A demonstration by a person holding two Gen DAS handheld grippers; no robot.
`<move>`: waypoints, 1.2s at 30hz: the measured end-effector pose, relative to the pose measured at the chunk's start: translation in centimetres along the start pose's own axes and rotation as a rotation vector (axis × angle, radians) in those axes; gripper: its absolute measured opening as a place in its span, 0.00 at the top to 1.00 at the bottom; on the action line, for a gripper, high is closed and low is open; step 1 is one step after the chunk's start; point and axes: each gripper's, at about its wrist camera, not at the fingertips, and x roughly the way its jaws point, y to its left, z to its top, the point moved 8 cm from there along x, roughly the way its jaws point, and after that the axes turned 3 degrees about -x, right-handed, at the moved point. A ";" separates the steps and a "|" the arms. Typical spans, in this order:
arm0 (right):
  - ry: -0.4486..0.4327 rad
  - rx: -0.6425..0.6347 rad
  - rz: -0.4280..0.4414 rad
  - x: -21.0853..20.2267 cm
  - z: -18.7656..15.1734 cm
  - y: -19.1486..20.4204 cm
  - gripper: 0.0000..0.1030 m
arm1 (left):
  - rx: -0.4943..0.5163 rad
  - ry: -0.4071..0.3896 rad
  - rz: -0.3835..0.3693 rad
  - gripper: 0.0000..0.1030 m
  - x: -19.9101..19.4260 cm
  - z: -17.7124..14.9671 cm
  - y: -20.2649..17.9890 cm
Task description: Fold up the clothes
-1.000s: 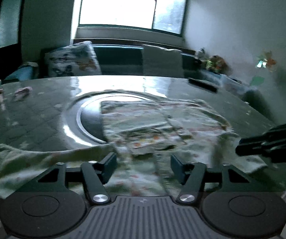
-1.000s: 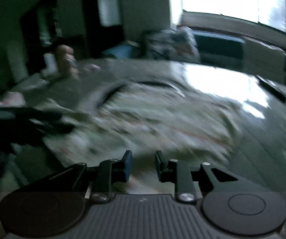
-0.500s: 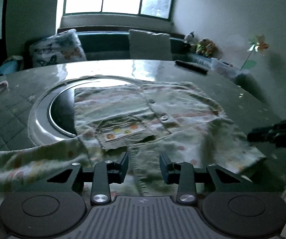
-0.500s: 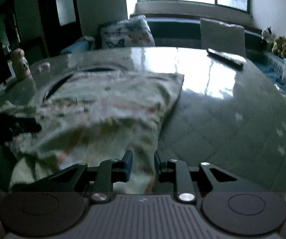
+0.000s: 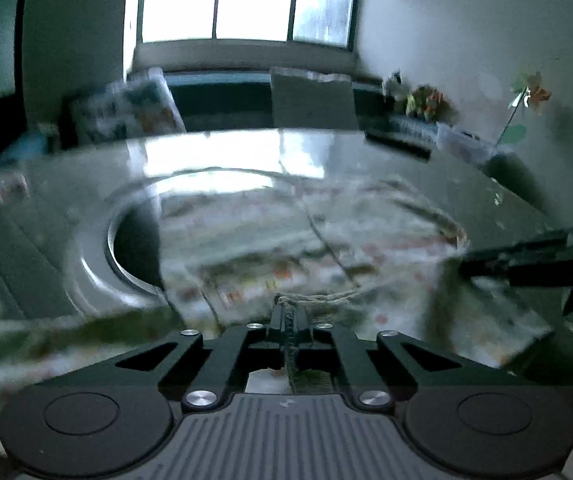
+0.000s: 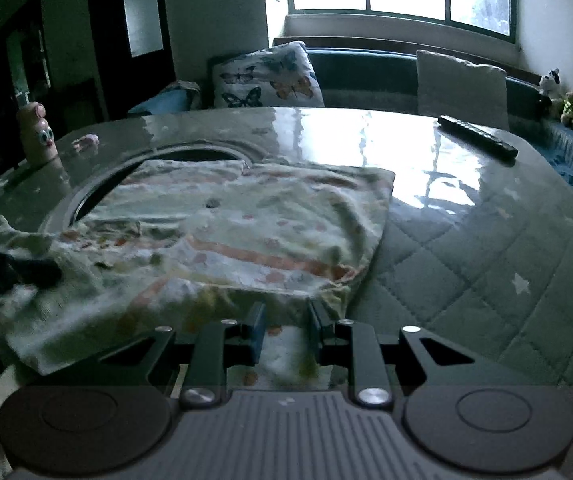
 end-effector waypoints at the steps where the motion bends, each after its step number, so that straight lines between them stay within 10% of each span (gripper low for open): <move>1: -0.002 -0.003 -0.003 0.0 -0.1 0.0 0.78 | 0.005 -0.018 0.007 0.97 -0.2 0.4 0.0; 24: -0.010 -0.114 0.165 1.3 1.2 8.0 0.77 | -0.001 0.084 -0.006 0.91 0.1 -2.1 0.1; 36: -0.010 -0.294 0.226 -0.8 -0.9 13.8 0.69 | -0.130 0.060 0.169 0.73 -3.4 -3.2 6.7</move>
